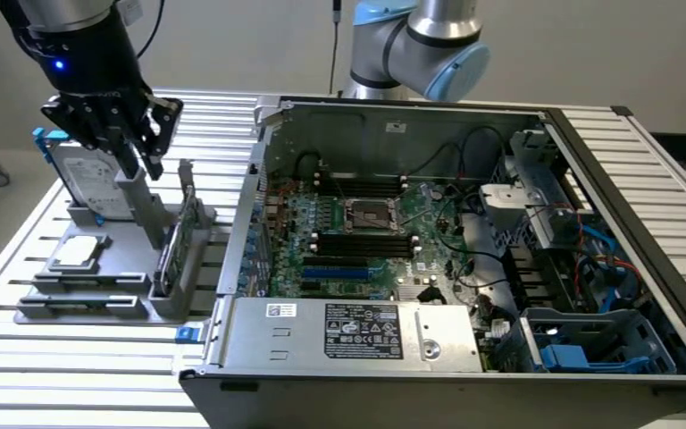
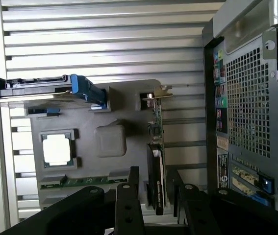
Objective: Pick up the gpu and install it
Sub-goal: 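Pick up the gpu and move the gpu toward the slot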
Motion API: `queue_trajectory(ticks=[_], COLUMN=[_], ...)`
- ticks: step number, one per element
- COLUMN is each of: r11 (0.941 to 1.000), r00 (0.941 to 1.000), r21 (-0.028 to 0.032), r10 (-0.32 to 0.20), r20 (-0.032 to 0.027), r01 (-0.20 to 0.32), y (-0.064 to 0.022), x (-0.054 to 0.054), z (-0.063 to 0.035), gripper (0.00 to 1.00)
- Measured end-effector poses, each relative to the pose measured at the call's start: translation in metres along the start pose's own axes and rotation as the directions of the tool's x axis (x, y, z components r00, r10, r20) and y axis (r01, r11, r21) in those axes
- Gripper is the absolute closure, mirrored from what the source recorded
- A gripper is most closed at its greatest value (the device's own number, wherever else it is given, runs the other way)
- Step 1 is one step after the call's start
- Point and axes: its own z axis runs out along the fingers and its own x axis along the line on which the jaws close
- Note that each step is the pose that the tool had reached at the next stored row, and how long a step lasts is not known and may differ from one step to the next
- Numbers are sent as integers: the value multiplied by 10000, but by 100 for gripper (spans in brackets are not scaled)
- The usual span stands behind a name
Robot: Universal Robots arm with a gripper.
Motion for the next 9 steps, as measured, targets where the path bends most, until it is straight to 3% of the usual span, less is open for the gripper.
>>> queue_trajectory(ticks=[9], r11=[9994], r00=[9994], r21=[-7], r10=[-354], r20=[-17], r01=[354], y=[-18], x=[2], z=[163], gripper=[64])
